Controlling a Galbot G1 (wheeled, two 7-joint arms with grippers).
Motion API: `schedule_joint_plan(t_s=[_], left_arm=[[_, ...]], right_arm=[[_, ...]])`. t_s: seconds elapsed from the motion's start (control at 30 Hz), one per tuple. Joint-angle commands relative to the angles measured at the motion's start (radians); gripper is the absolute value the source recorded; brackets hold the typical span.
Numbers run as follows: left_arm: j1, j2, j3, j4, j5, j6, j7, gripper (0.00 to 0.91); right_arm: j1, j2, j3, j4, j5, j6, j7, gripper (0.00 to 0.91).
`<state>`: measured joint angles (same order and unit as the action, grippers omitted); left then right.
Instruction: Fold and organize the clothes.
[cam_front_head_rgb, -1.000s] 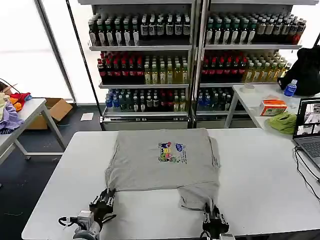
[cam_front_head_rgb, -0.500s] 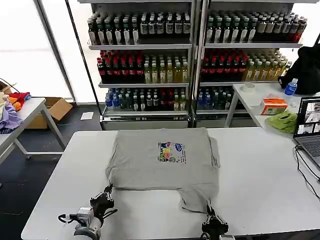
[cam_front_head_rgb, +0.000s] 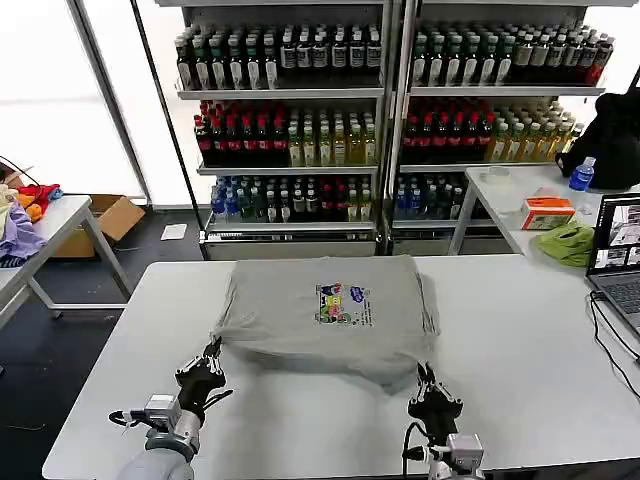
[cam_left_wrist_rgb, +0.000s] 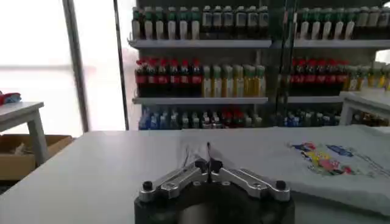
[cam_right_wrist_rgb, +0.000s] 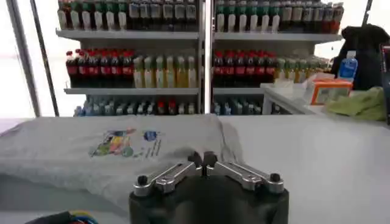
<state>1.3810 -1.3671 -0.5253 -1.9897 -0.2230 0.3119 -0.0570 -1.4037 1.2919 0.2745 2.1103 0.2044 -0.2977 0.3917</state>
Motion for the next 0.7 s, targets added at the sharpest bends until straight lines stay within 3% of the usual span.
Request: schedule_joint_plan(t_s=[0.03,0.4,0.7], left_arm=[[-0.063,0.01,0.0,0.028,-0.037,-0.014,-0.003,0.0],[-0.231,0.074,0.037,0.14,-0.119,0.023,-0.021,0.0],[-0.324,0.078,0.073,0.266,-0.135,0.029,-0.025,0.0]], right_arm=[[0.118,-0.003,0.011,-0.032,-0.012,0.003,-0.012,0.0],[0.342,-0.017,-0.016,-0.189,0.042,-0.058,-0.015,0.0],[0.498,-0.034,-0.041,-0.32,0.08,-0.087,-0.038,0.0]])
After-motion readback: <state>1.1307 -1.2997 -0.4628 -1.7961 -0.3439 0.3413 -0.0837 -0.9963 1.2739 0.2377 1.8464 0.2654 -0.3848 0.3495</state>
